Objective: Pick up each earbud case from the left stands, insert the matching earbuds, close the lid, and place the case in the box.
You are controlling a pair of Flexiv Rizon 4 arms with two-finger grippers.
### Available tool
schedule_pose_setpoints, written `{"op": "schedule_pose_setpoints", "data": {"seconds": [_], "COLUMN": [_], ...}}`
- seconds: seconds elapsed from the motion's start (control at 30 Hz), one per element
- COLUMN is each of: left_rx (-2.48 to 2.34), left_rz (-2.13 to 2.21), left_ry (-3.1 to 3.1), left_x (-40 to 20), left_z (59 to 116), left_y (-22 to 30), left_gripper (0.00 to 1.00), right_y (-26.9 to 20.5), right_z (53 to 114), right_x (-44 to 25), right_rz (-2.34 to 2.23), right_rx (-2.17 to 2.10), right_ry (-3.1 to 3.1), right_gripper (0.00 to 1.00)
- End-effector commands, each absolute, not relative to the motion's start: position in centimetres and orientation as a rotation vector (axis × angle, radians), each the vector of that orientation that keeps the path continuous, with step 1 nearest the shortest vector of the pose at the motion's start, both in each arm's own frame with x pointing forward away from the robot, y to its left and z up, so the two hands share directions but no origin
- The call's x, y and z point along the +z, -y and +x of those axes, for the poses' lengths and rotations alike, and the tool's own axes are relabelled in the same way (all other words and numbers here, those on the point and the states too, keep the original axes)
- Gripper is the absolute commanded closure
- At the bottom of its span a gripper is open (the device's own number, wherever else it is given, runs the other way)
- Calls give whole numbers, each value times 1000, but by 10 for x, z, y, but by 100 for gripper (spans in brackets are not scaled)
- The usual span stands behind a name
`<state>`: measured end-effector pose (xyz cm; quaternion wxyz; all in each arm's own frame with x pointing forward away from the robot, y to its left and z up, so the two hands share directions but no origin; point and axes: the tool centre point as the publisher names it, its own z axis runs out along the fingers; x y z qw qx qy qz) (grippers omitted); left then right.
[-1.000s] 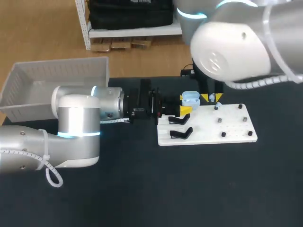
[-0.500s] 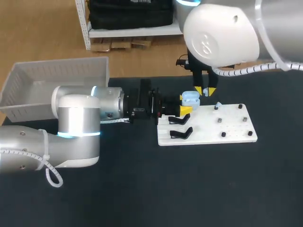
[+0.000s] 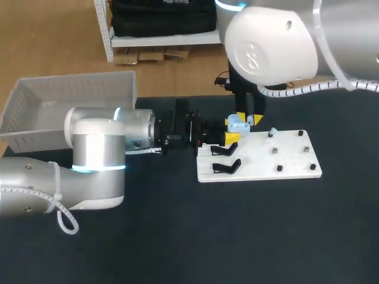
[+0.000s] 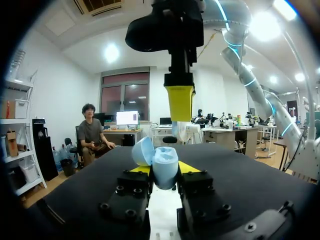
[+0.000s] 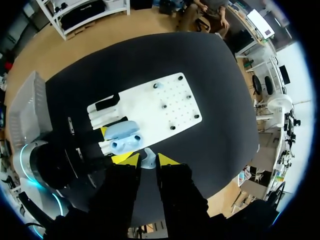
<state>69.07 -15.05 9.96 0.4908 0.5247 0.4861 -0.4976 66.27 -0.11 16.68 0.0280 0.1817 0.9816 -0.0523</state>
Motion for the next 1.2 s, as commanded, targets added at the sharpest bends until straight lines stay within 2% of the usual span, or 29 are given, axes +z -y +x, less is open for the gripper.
{"op": "schedule_pose_setpoints", "data": {"seconds": [0.03,1.2], "left_rx": [-1193,-1170], "left_rz": [1281,1285], "left_ry": [-1176,-1184], "left_x": [97,92], "left_z": [691,689], "left_y": [151,151], "left_gripper": [100,100], "right_y": [0,-6], "right_z": [663,671], "right_x": [167,155], "right_rz": [567,739], "right_rx": [-156,-186], "right_ry": [-3034,-3002], "right_gripper": [100,100]}}
